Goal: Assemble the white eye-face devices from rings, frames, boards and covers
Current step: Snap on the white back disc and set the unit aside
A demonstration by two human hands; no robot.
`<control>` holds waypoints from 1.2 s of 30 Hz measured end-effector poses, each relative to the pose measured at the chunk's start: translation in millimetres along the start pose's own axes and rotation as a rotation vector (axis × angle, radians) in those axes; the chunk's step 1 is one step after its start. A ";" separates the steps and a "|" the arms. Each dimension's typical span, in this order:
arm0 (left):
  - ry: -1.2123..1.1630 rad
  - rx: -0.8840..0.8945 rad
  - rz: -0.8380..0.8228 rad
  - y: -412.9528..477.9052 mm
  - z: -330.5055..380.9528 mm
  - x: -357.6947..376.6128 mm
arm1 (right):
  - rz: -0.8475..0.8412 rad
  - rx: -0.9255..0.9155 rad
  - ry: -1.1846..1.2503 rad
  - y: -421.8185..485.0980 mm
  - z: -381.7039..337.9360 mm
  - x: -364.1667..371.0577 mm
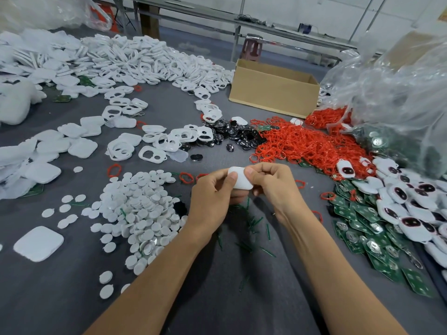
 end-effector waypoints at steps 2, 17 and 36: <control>0.078 0.034 -0.041 0.3 1.3 1.7 | -0.008 0.001 0.031 1.6 -0.6 -1.7; 0.413 0.343 0.078 -9.7 23.1 -2.3 | -0.407 -0.123 -0.194 -4.6 -11.2 6.3; 0.181 0.340 0.172 -4.1 31.1 -15.6 | -0.178 -0.445 -0.111 -11.1 -31.7 5.8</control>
Point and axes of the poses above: each hand's wrist, its own y-axis towards the middle knuckle, its own x-axis out of the palm, z = x × y, the point moved 6 cm from there along y, towards the middle knuckle, and after that the axes turned 10 degrees about z, right-handed, at the moved point
